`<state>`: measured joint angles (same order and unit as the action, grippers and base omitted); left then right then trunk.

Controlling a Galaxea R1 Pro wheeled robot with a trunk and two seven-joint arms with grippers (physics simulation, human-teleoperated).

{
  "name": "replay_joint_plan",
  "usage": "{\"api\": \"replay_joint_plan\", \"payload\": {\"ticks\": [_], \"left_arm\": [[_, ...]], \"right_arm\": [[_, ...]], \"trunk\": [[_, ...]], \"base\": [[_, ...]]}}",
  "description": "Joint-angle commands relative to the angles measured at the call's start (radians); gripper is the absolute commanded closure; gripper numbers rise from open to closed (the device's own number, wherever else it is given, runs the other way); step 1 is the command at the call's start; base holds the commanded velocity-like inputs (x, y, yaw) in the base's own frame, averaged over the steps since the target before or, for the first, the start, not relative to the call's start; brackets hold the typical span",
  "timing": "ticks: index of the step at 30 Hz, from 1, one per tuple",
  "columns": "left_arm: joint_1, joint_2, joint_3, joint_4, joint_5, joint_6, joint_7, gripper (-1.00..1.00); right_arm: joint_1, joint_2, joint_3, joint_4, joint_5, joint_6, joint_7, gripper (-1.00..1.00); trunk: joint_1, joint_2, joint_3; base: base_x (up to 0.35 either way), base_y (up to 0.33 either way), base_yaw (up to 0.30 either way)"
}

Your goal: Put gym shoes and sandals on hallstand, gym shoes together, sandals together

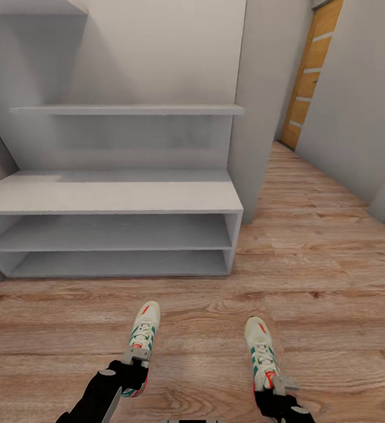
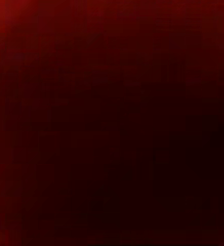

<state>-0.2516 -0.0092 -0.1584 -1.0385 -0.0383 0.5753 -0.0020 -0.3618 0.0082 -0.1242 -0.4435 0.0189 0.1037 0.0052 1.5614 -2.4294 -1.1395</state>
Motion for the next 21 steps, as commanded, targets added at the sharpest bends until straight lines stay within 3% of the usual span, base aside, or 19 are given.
{"api": "replay_joint_plan", "payload": {"ticks": [1,7,14,21], "left_arm": [[0.000,0.000,0.000,0.000,0.000,0.000,-0.001,1.00],[0.000,0.000,0.000,0.000,0.000,0.000,-0.002,1.00],[0.000,0.000,0.002,0.000,0.001,0.000,-0.003,1.00],[0.001,0.000,0.002,-0.001,0.003,0.000,-0.003,1.00]], "right_arm": [[0.000,0.001,0.001,-0.030,0.001,0.115,0.000,1.00],[0.000,0.017,0.002,-0.223,0.001,0.283,-0.002,1.00],[0.000,0.040,0.004,-0.402,0.001,0.684,0.000,1.00],[0.000,0.043,0.004,-0.452,-0.001,0.775,-0.001,1.00]], "trunk": [[0.000,0.000,0.000],[0.000,0.000,0.000],[0.000,0.000,0.000],[0.000,0.000,0.000]], "base": [[0.000,0.000,0.000],[0.000,0.000,0.000],[0.000,0.000,0.000],[0.000,0.000,0.000]]}}
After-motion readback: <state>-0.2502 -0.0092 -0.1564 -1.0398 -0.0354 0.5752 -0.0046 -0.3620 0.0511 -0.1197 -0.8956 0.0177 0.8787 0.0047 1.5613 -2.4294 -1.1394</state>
